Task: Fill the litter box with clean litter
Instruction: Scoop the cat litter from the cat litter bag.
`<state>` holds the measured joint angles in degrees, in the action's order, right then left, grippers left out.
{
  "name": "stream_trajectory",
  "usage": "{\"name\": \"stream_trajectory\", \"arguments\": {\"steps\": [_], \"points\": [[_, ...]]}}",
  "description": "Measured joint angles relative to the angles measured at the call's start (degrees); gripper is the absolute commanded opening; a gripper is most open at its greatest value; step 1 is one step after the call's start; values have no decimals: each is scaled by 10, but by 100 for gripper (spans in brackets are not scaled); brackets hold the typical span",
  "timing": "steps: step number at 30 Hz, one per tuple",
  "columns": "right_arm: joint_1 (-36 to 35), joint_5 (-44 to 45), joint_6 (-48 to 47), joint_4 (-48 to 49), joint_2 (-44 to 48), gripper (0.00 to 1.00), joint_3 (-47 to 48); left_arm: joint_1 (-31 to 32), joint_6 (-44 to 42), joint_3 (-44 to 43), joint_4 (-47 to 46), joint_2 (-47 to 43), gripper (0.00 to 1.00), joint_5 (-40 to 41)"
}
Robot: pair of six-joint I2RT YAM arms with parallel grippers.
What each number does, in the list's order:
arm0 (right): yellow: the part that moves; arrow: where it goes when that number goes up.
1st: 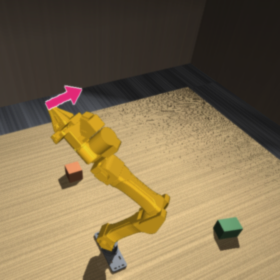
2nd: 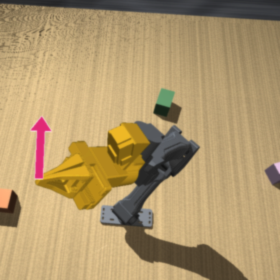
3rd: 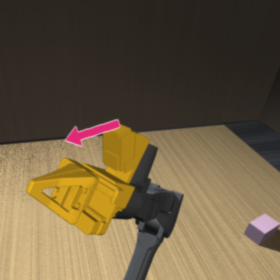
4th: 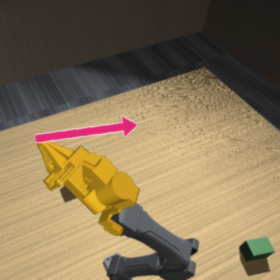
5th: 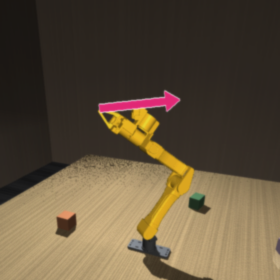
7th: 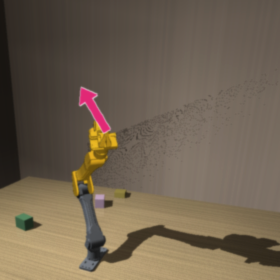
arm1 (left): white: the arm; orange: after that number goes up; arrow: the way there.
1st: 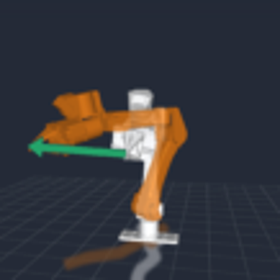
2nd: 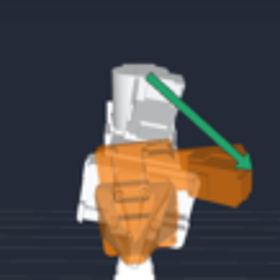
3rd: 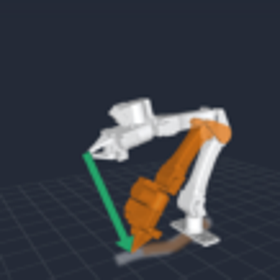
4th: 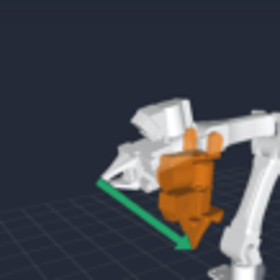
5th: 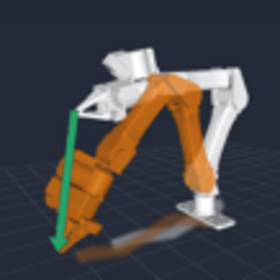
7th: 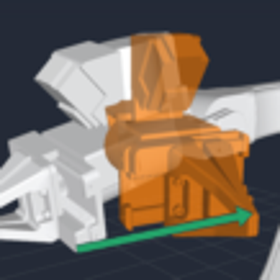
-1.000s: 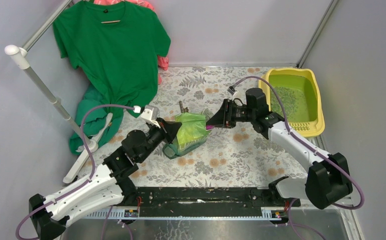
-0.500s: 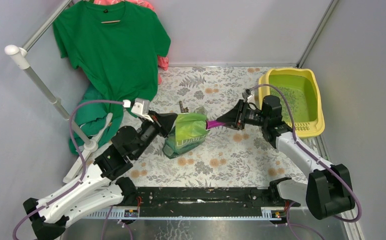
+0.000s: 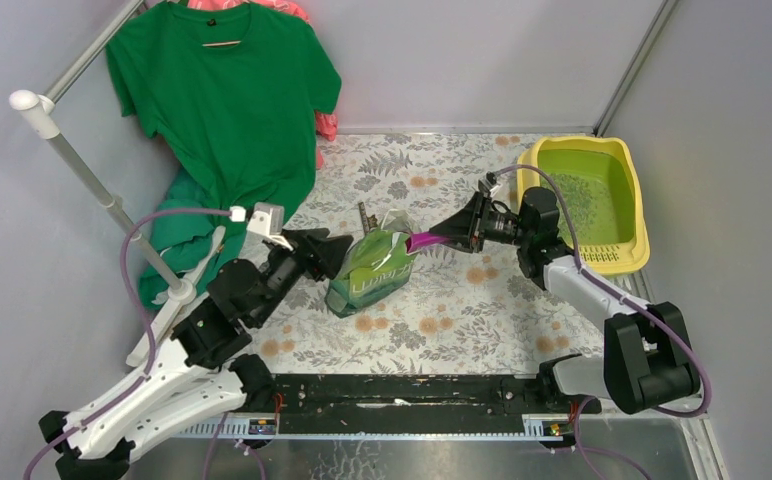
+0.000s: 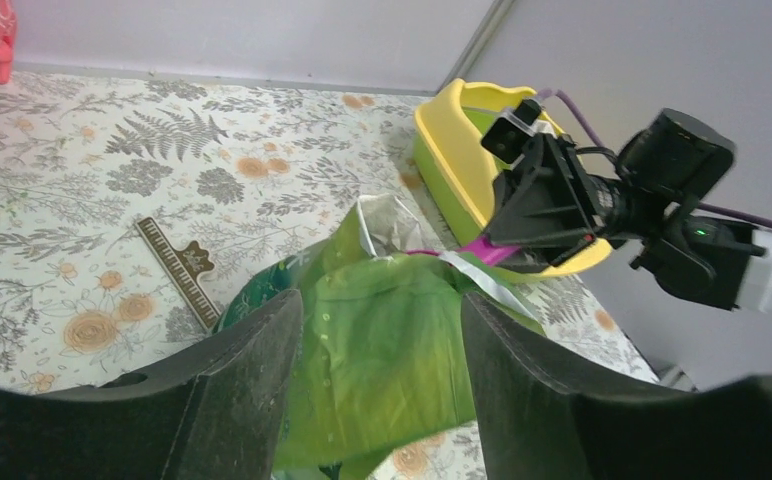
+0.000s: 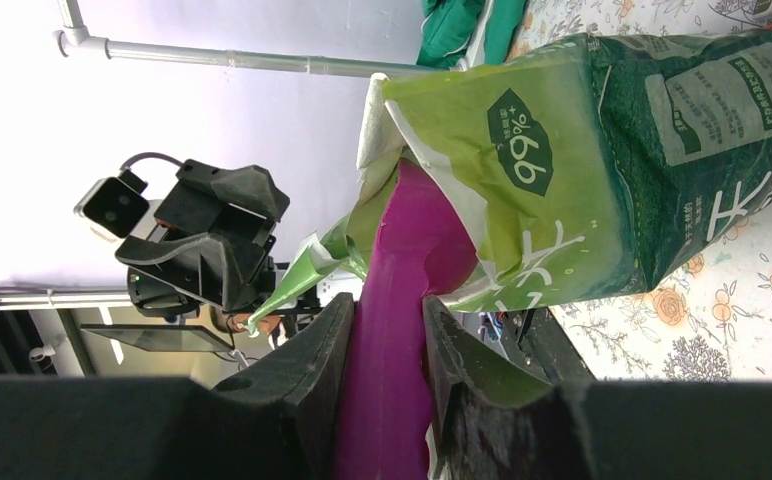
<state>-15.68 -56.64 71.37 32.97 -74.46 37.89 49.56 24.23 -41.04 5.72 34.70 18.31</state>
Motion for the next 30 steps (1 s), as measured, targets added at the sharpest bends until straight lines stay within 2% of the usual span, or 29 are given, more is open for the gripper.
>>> {"name": "stream_trajectory", "arguments": {"steps": [6, 17, 26, 30], "points": [[0, -3, 10, 23, -21, 0, 3, 0, 25, 25, 28, -54, 70, -25], [0, -15, 36, 69, -55, 0, 8, 0, 54, 70, 47, -47, 71, -56], [0, -20, 40, 77, -88, 0, 37, 0, 62, 80, 48, -127, 70, -56], [0, -20, 40, 77, -94, 0, 45, 0, 66, 84, 48, -129, 69, -63]]}}
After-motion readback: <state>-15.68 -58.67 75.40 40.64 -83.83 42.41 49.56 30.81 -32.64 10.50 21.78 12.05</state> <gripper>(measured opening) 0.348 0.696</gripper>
